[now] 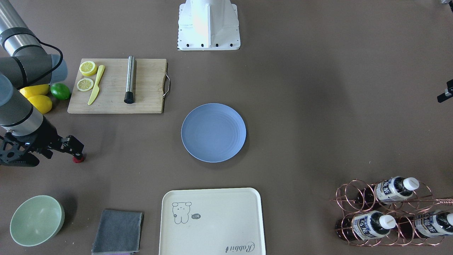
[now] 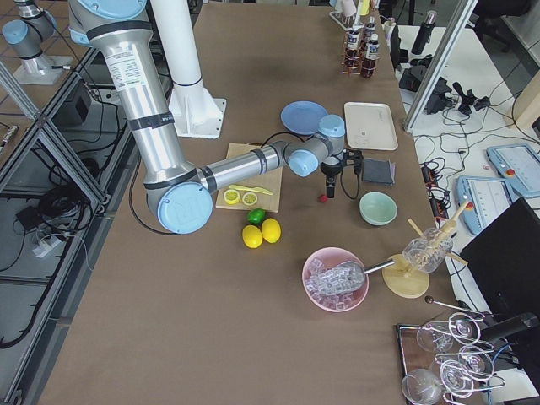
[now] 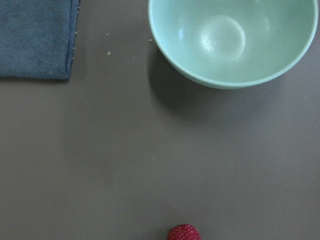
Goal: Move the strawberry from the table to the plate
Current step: 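Lower the right gripper and grasp the red strawberry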
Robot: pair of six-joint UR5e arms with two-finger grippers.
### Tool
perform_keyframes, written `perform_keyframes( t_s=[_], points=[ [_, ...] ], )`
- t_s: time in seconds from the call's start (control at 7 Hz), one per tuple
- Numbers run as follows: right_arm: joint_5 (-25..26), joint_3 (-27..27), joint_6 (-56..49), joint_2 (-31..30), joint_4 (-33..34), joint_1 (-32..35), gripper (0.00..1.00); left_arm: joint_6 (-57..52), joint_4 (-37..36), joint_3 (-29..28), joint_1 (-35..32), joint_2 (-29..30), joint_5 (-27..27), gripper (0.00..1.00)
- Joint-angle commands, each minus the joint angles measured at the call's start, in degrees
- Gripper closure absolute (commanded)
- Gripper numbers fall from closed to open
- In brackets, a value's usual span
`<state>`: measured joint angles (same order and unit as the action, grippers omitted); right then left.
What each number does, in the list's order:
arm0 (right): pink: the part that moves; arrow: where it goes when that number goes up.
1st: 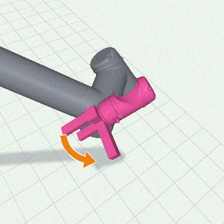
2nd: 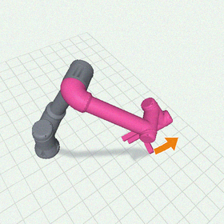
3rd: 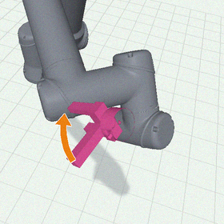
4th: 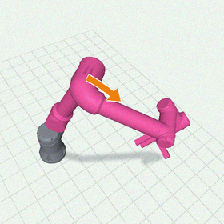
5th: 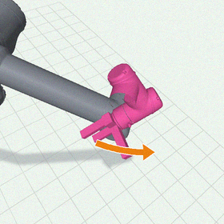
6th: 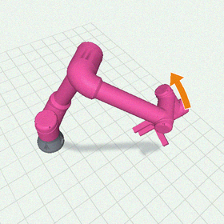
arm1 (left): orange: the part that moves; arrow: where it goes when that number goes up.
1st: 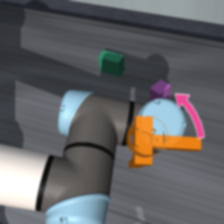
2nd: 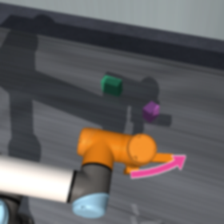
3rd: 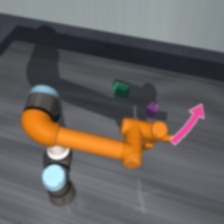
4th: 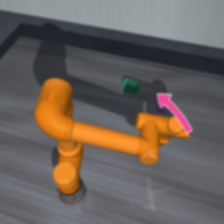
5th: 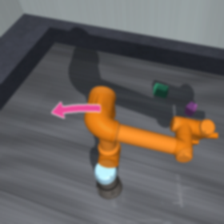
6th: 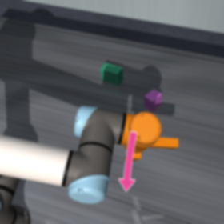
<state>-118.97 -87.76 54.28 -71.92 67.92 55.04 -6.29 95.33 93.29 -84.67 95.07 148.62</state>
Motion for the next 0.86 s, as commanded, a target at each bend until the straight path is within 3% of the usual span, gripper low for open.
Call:
perform_keyframes(
  t_s=[0.0, 0.43, 0.71],
  points=[
    [2.32, 0.57, 2.75, -0.07, -0.59, -2.55, 0.09, -0.21, 0.46, 0.49, -0.14, -1.56, 0.44, 0.01],
    [3.13, 6.60, 2.85, 0.28, -7.50, -3.35, 0.14, -0.21, 0.55, 0.49, -0.23, -1.73, 0.44, 0.01],
    [3.13, 7.16, 2.94, 0.29, -8.15, -3.53, 0.16, -0.21, 0.47, 0.23, -0.14, -1.64, 0.44, 0.01]
  ],
)
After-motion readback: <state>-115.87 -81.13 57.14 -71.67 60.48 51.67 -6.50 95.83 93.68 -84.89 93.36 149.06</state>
